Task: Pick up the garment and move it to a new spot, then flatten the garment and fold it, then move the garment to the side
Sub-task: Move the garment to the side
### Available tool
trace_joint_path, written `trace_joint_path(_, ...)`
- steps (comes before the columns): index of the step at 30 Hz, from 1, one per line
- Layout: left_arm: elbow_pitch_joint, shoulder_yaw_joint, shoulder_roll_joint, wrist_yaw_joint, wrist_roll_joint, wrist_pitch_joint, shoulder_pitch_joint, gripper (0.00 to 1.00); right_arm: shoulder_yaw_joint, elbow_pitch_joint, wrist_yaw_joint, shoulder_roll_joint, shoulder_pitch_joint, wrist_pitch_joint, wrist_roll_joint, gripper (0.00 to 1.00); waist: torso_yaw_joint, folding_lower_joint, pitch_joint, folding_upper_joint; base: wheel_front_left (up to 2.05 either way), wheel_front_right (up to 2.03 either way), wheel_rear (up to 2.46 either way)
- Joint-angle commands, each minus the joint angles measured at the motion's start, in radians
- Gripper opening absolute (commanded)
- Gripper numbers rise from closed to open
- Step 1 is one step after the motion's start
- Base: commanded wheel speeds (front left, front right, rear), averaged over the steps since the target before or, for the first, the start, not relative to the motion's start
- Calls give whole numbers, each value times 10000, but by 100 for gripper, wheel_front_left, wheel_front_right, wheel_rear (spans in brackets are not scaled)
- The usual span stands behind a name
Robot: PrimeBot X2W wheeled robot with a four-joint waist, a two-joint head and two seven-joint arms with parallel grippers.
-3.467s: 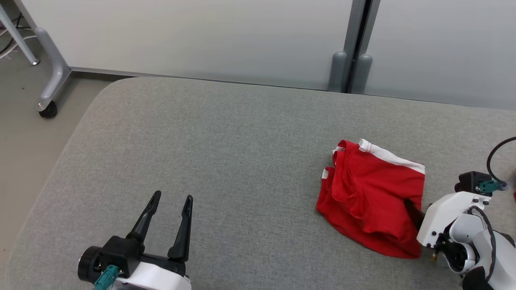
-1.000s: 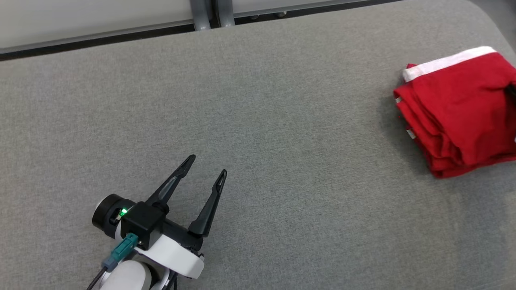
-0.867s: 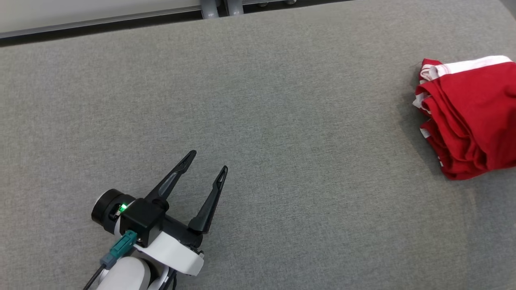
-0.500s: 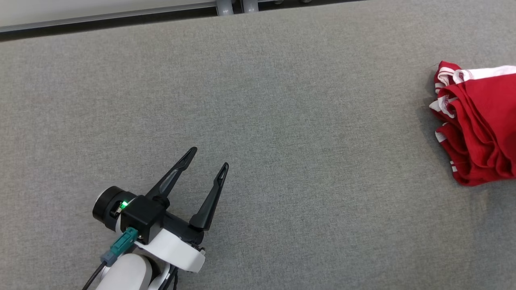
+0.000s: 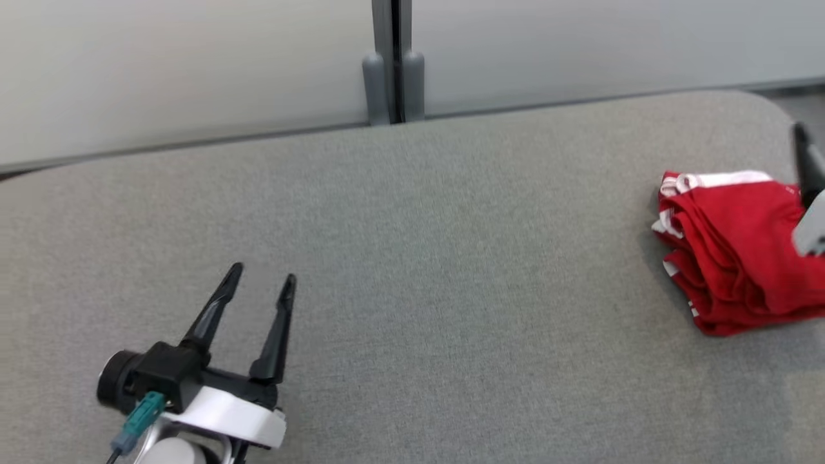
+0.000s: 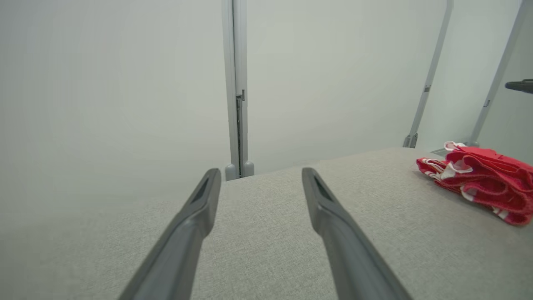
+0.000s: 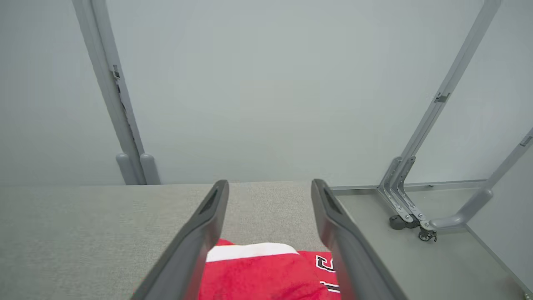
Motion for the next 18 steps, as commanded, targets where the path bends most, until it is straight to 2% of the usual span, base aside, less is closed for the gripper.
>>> trace_joint_path(1,-6,131,64,118,-78,-49,195,100,51,-206,0,-72,429,-160,70,100,207,0,-759,0,0,0,0)
trace_joint_path(6,-297,721,-73,486,-442,-77,893,100,-165,-2014,0,-154,1903,-587,415,100,467,0,-1527,0,0,0,0)
trace_joint_path(9,-436,988,-158,641,-573,-81,1221,100,-531,-3155,0,-95,2917,-669,203,100,605,0,-1738,0,0,0,0)
trace_joint_path(18,264,1532,-456,490,-657,-92,1675,100,-1670,-6623,0,634,6438,-713,-401,100,1044,0,-2047,0,0,0,0)
